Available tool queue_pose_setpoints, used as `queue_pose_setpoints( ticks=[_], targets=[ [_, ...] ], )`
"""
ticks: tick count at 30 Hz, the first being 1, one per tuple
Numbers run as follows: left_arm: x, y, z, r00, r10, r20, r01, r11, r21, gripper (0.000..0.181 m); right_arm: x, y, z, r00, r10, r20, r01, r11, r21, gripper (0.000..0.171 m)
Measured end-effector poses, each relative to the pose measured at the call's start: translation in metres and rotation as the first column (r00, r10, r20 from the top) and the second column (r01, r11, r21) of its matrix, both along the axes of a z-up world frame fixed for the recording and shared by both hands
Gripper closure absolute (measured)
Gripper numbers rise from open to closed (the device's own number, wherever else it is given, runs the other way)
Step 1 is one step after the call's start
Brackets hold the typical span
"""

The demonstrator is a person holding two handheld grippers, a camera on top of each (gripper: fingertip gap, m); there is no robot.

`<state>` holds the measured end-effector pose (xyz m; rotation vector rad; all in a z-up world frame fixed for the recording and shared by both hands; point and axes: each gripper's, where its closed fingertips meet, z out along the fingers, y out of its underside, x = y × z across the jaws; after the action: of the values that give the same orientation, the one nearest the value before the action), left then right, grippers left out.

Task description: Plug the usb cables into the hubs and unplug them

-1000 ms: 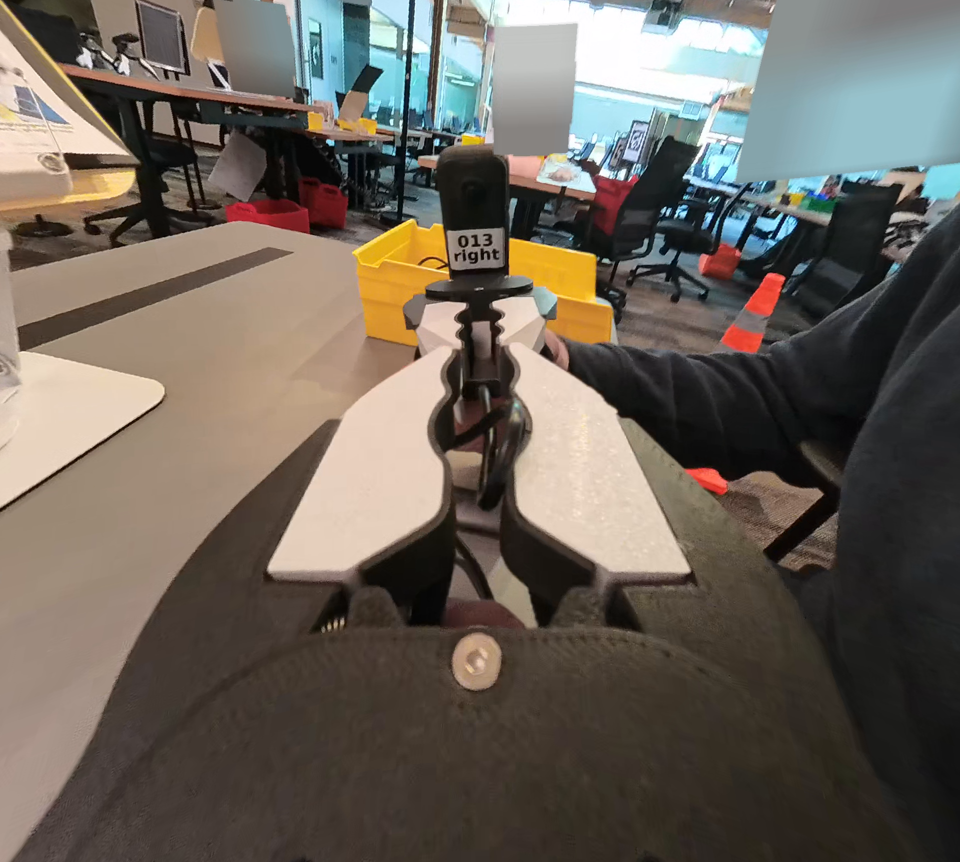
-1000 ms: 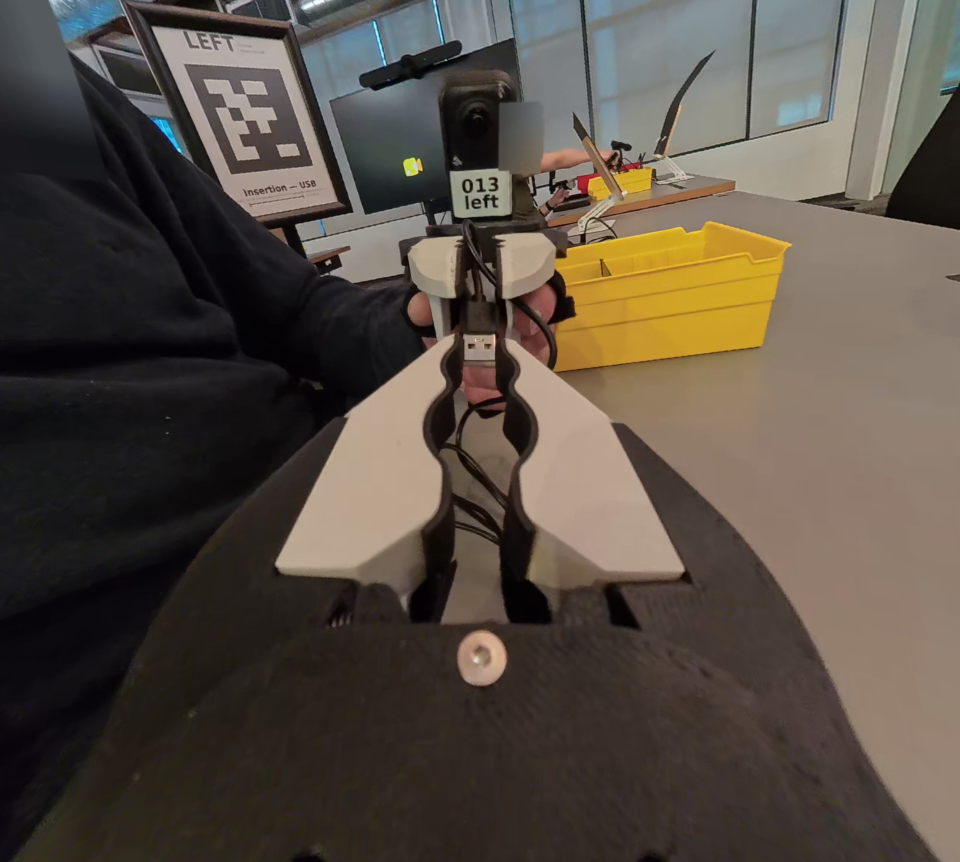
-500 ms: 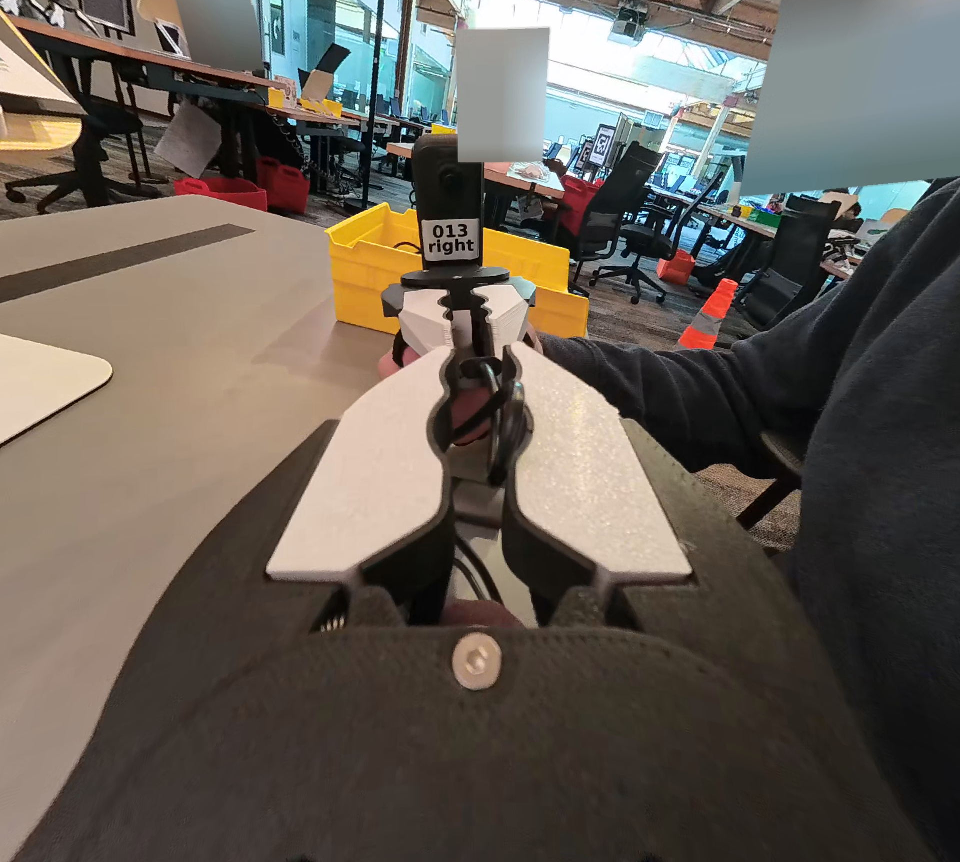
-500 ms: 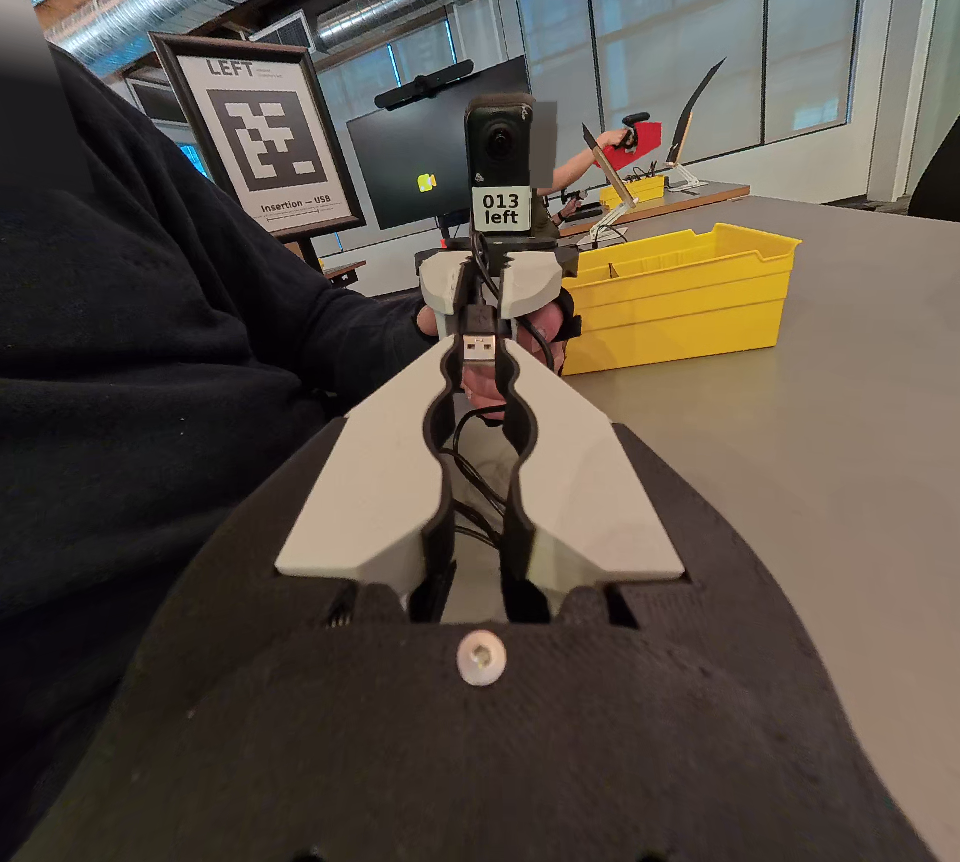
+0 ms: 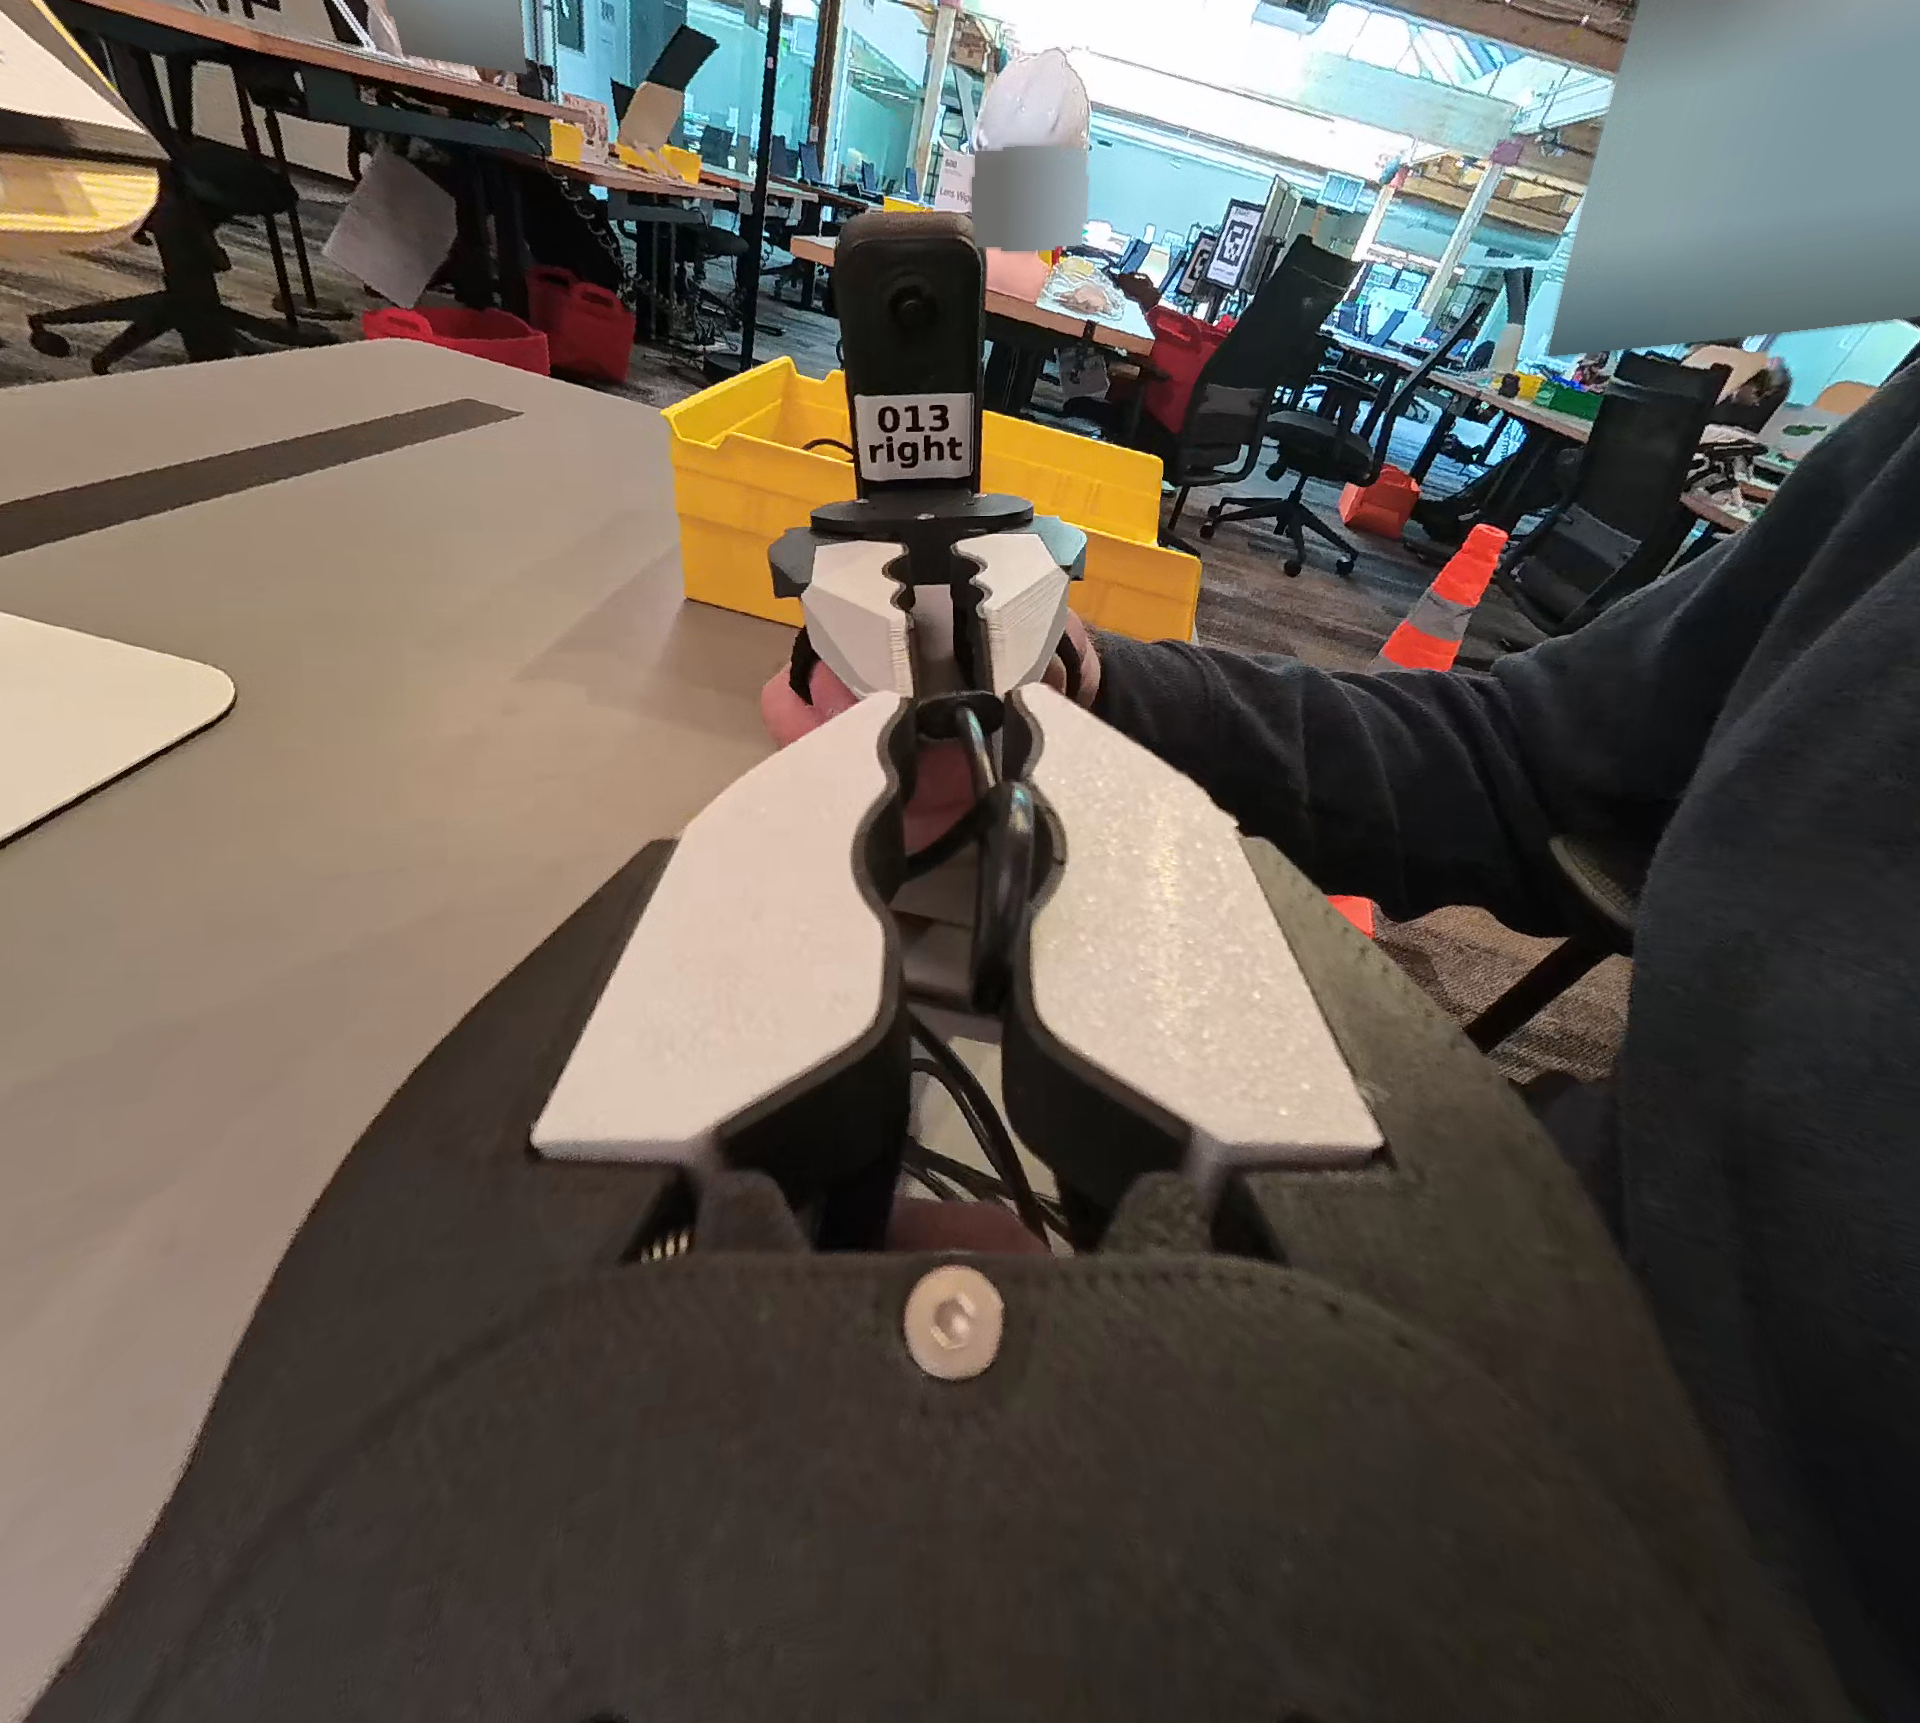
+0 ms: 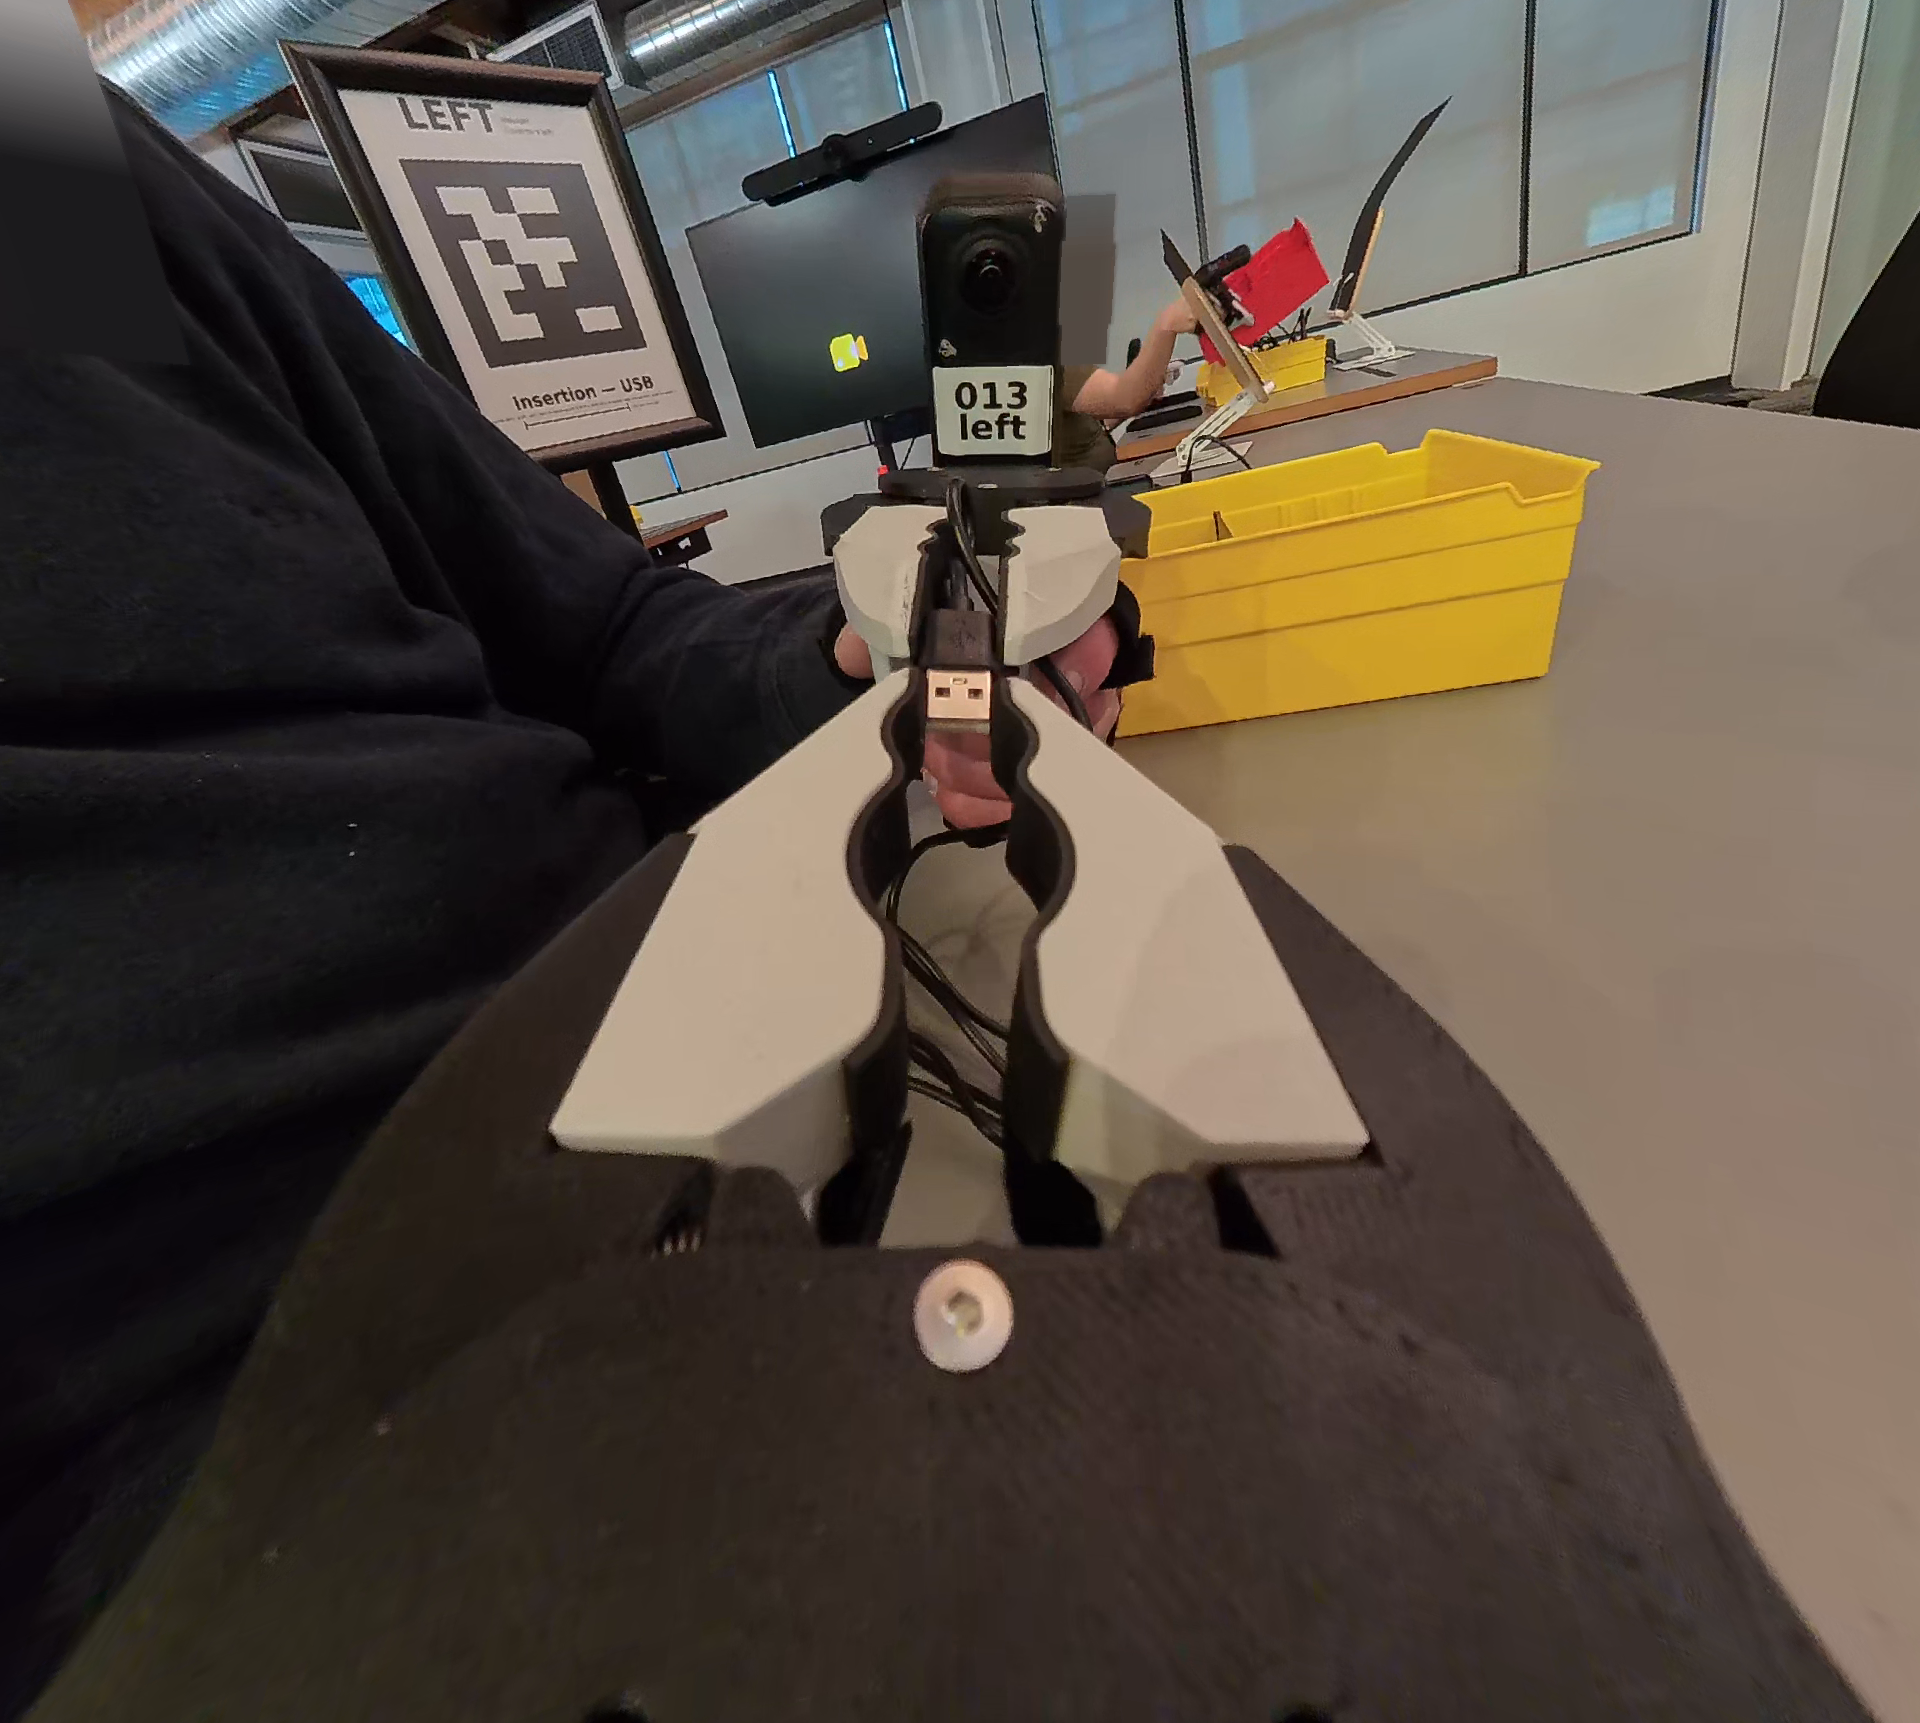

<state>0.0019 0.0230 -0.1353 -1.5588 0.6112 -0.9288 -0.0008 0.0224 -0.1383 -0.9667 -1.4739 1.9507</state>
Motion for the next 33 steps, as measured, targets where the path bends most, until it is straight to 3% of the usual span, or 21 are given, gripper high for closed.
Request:
queue_pose_setpoints(
  ticks=[14, 20, 25, 33],
  targets=[
    [-0.007, 0.002, -0.001, 1.000, 0.029, 0.008, -0.029, 1.000, -0.004, 0.166, -0.003, 0.003, -0.007, 0.999, -0.039, 0.017, 0.038, 0.999, 0.039, 0.159],
    [-0.020, 0.002, 0.002, 0.998, 0.064, 0.003, -0.064, 0.998, 0.006, 0.167, 0.009, 0.017, -0.005, 0.991, -0.121, 0.058, 0.114, 0.987, 0.112, 0.158],
    [-0.031, 0.000, 0.003, 0.996, 0.089, -0.013, -0.089, 0.996, 0.015, 0.166, 0.022, 0.031, -0.034, 0.939, -0.275, 0.206, 0.198, 0.924, 0.328, 0.134],
    [-0.037, -0.002, 0.000, 0.995, 0.100, -0.016, -0.099, 0.995, 0.017, 0.167, 0.043, 0.023, -0.097, 0.819, -0.388, 0.422, 0.068, 0.797, 0.601, 0.081]
  ],
)
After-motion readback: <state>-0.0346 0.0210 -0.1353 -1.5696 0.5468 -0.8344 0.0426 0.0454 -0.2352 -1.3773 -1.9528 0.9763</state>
